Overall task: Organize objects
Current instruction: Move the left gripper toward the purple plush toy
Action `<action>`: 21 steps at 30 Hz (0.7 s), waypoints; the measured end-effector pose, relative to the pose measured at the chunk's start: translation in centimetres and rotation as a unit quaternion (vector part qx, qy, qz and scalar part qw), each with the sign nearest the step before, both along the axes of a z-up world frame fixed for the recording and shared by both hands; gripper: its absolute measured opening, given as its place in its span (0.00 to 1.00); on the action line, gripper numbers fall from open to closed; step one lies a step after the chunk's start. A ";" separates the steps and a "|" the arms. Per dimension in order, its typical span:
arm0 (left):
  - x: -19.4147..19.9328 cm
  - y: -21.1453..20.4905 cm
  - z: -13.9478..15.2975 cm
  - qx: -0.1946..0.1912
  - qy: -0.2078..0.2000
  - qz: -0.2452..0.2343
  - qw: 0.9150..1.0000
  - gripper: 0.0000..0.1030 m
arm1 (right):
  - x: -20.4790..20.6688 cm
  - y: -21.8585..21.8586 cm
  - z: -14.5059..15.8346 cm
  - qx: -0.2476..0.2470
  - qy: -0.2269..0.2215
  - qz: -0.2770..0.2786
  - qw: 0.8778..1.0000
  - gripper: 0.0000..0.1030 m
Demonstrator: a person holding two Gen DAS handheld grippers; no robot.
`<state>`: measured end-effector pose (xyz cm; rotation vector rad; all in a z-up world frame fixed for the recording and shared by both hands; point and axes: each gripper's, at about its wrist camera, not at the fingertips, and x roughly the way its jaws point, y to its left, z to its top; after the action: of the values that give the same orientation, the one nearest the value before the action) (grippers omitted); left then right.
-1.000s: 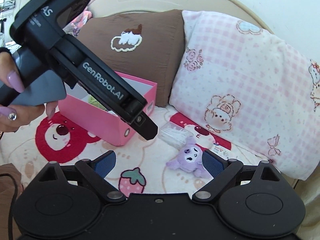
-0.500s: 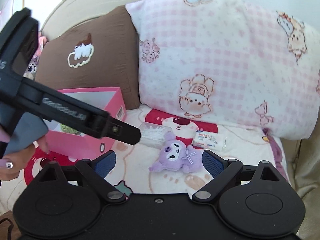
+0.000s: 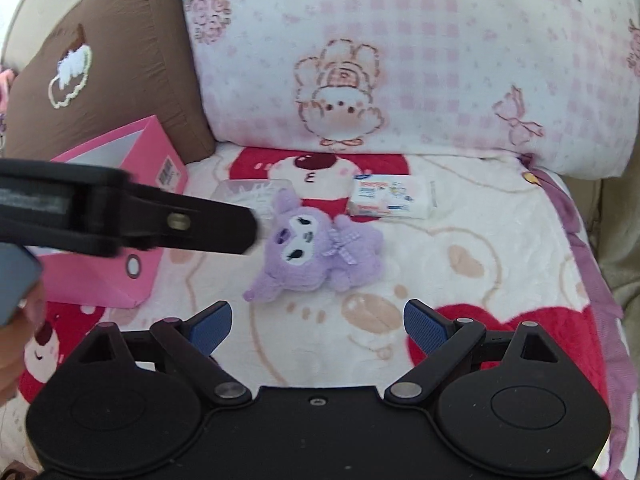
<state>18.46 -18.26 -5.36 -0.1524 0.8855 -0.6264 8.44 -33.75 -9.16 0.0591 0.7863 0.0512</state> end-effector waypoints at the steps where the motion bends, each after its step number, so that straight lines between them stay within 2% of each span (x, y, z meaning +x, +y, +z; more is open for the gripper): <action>1: 0.3 -0.1 -0.4 -0.002 0.004 -0.004 1.000 0.88 | 0.0 0.7 -0.1 -0.030 -0.009 0.012 0.999 0.92; 3: 0.7 -0.1 -1.4 -0.008 0.013 -0.004 1.000 0.86 | 0.1 1.5 -0.4 -0.066 -0.015 0.020 0.997 0.92; 7: 1.5 -0.1 -3.3 -0.017 0.029 -0.003 0.999 0.83 | 0.7 1.2 -0.9 -0.053 0.001 0.016 0.998 0.92; 10: 2.0 -0.8 -4.6 -0.018 0.032 -0.007 0.999 0.79 | 1.2 1.1 -1.3 -0.064 0.004 0.017 0.998 0.91; 14: 2.9 -1.9 -5.7 -0.003 0.027 -0.010 1.000 0.69 | 1.6 1.0 -1.1 -0.074 -0.005 0.016 0.997 0.88; 19: 4.2 -1.0 -6.4 -0.023 0.049 0.005 0.999 0.68 | 3.6 0.0 -2.1 -0.065 0.028 0.039 0.997 0.88; 21: 4.4 -1.2 -6.6 -0.016 0.040 0.008 0.999 0.68 | 4.3 -0.7 -2.5 -0.061 0.033 0.039 0.997 0.88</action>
<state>22.89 -19.45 -11.94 -0.2139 0.9510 -0.6236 12.73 -34.43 -11.69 -0.0873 0.8554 0.0757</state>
